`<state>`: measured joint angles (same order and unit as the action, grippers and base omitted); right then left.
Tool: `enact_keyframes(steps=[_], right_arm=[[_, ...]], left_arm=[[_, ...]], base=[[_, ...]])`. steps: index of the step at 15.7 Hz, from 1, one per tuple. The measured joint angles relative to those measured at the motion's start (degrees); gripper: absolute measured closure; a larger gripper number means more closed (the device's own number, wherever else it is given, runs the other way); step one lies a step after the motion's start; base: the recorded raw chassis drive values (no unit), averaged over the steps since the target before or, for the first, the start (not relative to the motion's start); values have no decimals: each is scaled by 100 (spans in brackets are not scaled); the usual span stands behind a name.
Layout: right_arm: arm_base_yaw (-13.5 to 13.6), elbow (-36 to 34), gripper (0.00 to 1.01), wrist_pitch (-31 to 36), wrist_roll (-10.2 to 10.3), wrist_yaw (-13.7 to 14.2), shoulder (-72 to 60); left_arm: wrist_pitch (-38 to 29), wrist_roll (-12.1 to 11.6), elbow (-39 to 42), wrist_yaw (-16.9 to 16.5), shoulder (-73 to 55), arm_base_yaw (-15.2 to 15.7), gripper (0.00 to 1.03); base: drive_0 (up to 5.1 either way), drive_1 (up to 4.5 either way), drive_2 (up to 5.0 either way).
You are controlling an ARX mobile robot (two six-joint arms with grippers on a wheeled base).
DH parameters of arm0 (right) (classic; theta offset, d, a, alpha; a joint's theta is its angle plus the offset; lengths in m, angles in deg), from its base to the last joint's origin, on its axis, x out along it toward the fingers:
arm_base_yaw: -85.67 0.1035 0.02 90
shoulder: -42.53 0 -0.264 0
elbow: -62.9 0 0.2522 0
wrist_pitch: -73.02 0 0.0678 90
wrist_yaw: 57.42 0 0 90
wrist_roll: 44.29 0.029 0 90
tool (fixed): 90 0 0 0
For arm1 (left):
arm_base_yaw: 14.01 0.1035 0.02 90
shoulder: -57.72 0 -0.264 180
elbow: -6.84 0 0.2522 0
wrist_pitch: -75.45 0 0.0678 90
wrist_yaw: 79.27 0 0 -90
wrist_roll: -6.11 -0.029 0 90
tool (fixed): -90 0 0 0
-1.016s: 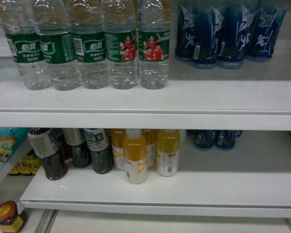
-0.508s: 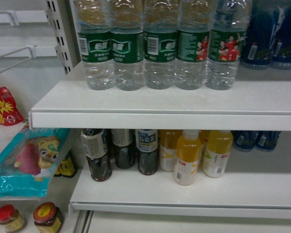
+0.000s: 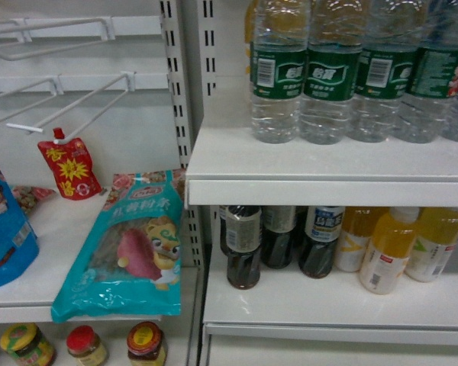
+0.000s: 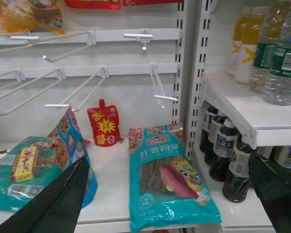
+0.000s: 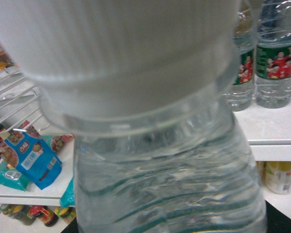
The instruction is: Move water from second to third shelf
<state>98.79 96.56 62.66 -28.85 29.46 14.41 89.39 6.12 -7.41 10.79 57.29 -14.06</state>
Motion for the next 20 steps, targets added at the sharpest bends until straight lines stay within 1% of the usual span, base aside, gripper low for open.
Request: enact_keyframes(steps=[2, 3, 4, 6, 13, 14, 15, 16, 17, 18, 19, 20], right_arm=[[0, 0, 56, 4, 0, -7, 0], [11, 0, 56, 31, 2, -76, -15], [42, 0, 56, 35, 2, -85, -9], [33, 0, 56, 15, 2, -15, -15], [33, 0, 56, 9, 2, -13, -15], [275, 24, 56, -66, -42, 621, -63], [540, 61, 56, -20, -208, 1620, -232], [343, 107, 56, 142, -332, 2391, -463], [120, 168, 56, 258, -452, 2573, -590], [-87, 251, 56, 533, -568, 2577, -769], [-243, 358, 56, 793, -595, 2323, -994], [-496, 516, 56, 1078, -535, 1886, -1386]], left_arm=[[-4, 0, 0, 11, 0, -2, 5], [15, 0, 0, 20, 0, 0, 5], [9, 0, 0, 15, 0, 0, 5], [7, 0, 0, 4, 0, 0, 5], [4, 0, 2, 0, 0, -2, 5], [2, 0, 2, 0, 0, -2, 5], [4, 0, 2, 4, 0, 0, 5], [2, 0, 0, 0, 0, 0, 5], [2, 0, 0, 0, 0, 0, 5], [2, 0, 0, 0, 0, 0, 5], [0, 0, 2, -2, 0, -2, 5], [2, 0, 0, -2, 0, 0, 5]], base=[[0, 0, 0], [0, 0, 0], [0, 0, 0], [0, 0, 0], [0, 0, 0], [0, 0, 0], [0, 0, 0], [0, 0, 0], [0, 0, 0], [0, 0, 0], [0, 0, 0], [0, 0, 0]])
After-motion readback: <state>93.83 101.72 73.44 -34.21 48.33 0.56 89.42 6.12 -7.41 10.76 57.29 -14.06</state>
